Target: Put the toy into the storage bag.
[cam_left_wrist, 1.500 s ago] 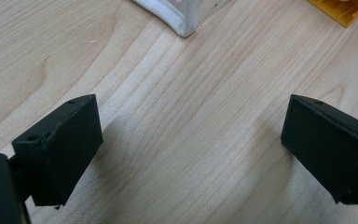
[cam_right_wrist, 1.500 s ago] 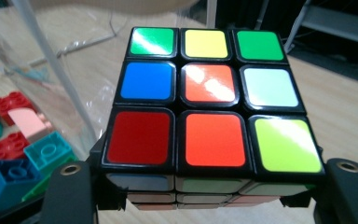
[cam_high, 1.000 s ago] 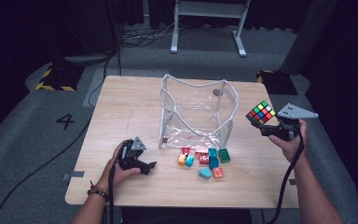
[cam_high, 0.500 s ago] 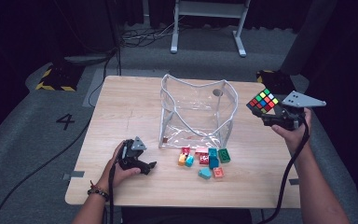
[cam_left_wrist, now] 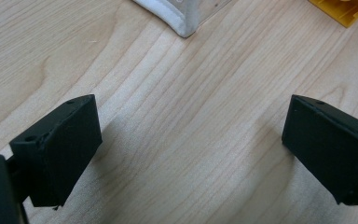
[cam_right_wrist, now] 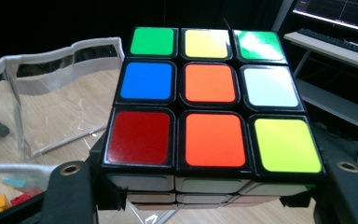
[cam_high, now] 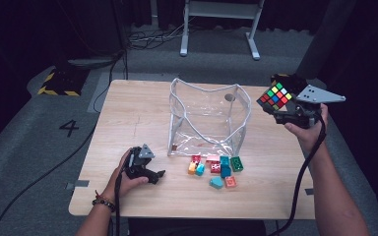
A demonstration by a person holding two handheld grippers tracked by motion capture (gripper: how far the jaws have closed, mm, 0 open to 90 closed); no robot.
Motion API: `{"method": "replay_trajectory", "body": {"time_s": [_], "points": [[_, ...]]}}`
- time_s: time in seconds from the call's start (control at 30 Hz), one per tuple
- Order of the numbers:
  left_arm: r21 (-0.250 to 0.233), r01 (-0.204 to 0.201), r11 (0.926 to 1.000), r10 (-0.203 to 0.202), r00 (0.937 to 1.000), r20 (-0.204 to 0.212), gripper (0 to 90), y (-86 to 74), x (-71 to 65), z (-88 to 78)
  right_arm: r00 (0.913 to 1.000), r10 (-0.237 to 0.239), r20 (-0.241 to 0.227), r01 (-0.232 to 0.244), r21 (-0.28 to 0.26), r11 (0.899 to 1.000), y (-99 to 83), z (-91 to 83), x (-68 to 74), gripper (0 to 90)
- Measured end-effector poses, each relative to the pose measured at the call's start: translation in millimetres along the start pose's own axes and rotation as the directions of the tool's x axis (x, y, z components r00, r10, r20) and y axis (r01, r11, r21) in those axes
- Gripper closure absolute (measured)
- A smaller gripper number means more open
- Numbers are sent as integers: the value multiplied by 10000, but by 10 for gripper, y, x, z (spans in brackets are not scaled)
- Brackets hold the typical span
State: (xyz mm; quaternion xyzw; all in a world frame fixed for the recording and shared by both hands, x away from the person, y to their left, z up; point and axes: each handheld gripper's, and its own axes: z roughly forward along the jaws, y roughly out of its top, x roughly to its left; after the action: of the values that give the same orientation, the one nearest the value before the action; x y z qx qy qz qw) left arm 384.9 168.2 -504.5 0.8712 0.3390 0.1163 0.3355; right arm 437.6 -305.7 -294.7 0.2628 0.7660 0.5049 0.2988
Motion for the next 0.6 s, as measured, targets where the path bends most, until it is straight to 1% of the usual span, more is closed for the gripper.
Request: {"method": "replay_trajectory", "body": {"time_s": [0.07, 0.1, 0.13, 0.17, 0.2, 0.23, 0.4, 0.43, 0.47, 0.5, 0.6], "points": [[3, -16, 10000, 16, 10000, 9, 47, 1, 1, 0, 9999, -152, -34, 152, -71, 9999, 46, 16, 18, 339], [14, -5, 10000, 5, 10000, 3, 48, 1, 1, -1, 10000, -51, -39, 50, -39, 10000, 59, 17, 34, 340], [4, -16, 10000, 16, 10000, 9, 48, 1, 1, 0, 9998, -159, -75, 159, -67, 9999, 75, 25, 36, 340], [36, 20, 10000, -20, 10000, 11, 47, 0, -1, -2, 9998, -111, -140, 110, -50, 9999, 95, 32, 50, 339], [-17, -63, 10000, 63, 10000, -17, 47, 2, 5, 0, 9998, -127, -162, 126, -61, 9999, 106, 38, 55, 340], [3, -13, 10000, 13, 10000, 9, 47, 1, 1, 0, 9996, -228, -176, 226, -84, 9997, 124, 53, 57, 340], [-40, 15, 10000, -15, 10000, -12, 48, 0, -2, 3, 9990, -312, -329, 308, -129, 9994, 200, 95, 84, 340], [40, 45, 10000, -45, 10000, 16, 48, -1, -3, -2, 9989, -317, -346, 312, -149, 9994, 221, 100, 92, 339], [-8, -42, 10000, 42, 10000, 2, 48, 2, 3, 0, 9986, -337, -401, 331, -148, 9993, 245, 107, 97, 340], [15, -2, 10000, 2, 10000, 11, 47, 0, 1, -1, 9980, -392, -498, 387, -107, 9992, 275, 116, 99, 340], [10, -11, 10000, 11, 10000, 11, 48, 1, 1, -1, 9974, -479, -542, 473, -107, 9988, 342, 144, 114, 339]]}}
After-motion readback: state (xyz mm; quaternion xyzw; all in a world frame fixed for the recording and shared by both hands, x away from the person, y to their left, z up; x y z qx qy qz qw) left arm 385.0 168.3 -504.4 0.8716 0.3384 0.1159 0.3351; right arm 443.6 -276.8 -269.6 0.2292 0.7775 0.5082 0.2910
